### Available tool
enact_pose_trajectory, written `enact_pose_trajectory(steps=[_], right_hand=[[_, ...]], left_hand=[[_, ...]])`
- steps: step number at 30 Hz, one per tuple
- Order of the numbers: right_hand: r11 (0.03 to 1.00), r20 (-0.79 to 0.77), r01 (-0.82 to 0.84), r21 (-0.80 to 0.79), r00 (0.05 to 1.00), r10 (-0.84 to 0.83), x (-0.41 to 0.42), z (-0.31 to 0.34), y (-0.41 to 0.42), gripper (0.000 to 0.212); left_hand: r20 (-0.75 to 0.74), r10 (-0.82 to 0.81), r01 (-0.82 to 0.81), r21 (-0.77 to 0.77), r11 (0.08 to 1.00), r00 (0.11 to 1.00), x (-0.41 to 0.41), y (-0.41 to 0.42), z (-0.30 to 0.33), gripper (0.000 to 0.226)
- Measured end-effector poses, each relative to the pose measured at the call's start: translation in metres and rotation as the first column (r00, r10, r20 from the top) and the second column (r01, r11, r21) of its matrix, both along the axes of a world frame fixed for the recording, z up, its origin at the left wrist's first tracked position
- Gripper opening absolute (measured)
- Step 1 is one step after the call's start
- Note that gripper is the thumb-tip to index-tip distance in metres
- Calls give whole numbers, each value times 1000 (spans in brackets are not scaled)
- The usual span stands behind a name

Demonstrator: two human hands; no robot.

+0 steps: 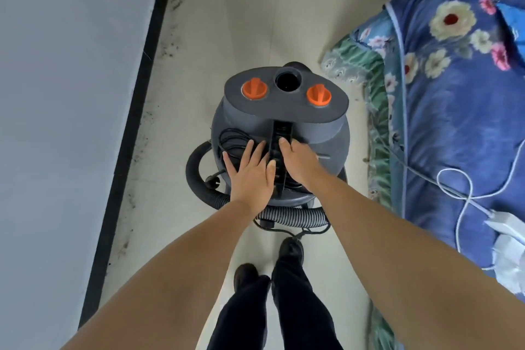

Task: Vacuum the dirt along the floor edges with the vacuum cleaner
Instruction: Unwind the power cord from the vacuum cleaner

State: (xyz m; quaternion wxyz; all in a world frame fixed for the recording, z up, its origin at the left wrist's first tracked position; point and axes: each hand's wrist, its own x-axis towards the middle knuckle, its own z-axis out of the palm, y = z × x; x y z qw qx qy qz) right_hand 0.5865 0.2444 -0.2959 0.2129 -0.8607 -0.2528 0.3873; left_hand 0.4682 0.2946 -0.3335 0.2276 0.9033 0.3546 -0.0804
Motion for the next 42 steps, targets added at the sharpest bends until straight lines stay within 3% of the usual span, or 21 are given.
enact_pose_trajectory(steps=[7, 11, 23, 35, 39, 42], right_hand=[[996, -1, 89, -30, 996, -89, -82, -3, -74, 49], [994, -12, 102, -50, 995, -102, -131, -3, -107, 49], [997, 9, 74, 4, 997, -74, -245, -6, -186, 47], [988, 55, 152, 3, 987, -152, -333, -14, -246, 45], [991, 5, 135, 3, 991, -135, -346, -9, -258, 44], [985, -107, 154, 82, 984, -145, -344, -5, -271, 29]], left_hand=[[-63, -97, 96, -14, 995, 993, -81, -65, 3, 58], [-70, -130, 130, -2, 992, 989, -129, -96, 2, 68], [-41, -65, 66, 30, 997, 997, -243, -180, 0, 67], [-50, -165, 165, -10, 986, 985, -325, -231, 5, 52], [-57, -207, 205, -50, 978, 977, -345, -237, 7, 59], [-63, -134, 139, 65, 988, 989, -360, -230, 9, 84]])
